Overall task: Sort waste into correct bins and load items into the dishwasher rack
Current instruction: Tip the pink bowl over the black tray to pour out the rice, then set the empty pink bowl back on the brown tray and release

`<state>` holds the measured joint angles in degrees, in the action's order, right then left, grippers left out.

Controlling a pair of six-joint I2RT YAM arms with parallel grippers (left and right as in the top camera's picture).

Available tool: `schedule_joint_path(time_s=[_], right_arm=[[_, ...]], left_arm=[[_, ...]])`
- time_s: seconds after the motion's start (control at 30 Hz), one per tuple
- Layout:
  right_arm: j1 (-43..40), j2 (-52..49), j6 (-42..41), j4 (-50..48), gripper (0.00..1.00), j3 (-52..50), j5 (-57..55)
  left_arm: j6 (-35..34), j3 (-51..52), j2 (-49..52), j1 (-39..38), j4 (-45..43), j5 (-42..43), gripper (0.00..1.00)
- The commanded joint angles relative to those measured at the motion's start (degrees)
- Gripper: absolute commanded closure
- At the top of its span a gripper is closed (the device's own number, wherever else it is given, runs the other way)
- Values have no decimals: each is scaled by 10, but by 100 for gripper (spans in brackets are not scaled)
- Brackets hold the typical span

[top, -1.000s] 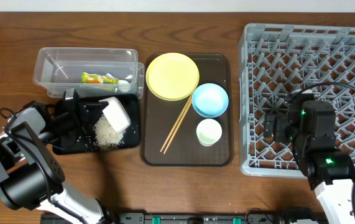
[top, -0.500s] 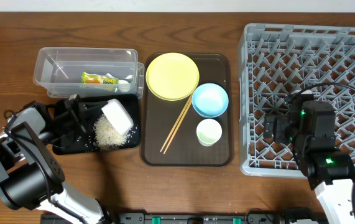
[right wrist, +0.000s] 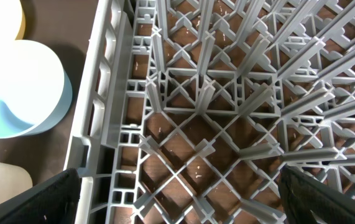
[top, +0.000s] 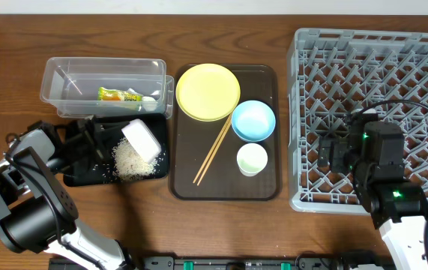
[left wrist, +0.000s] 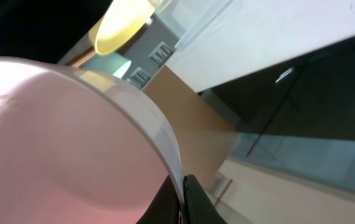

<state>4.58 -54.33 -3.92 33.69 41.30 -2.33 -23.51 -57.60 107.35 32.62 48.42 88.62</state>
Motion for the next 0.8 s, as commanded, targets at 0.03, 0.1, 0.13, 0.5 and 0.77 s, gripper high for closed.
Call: schedule_joint_path(time_s=[0.03, 0.1, 0.13, 0.5, 0.77], right_arm=[[7, 0, -7, 2, 1, 12, 0], [7, 0, -7, 2, 1, 12, 0], [7, 0, -7, 3, 1, 12, 0], [7, 0, -7, 2, 1, 12, 0], [7, 0, -8, 2, 1, 12, 0]], left_arm=[[97, -4, -3, 3, -86, 15, 94], [130, -4, -10, 2, -113, 15, 94], [130, -4, -14, 2, -113, 15, 94], [130, -4, -122, -8, -113, -6, 94], [125, -4, -256, -152, -110, -318, 94]])
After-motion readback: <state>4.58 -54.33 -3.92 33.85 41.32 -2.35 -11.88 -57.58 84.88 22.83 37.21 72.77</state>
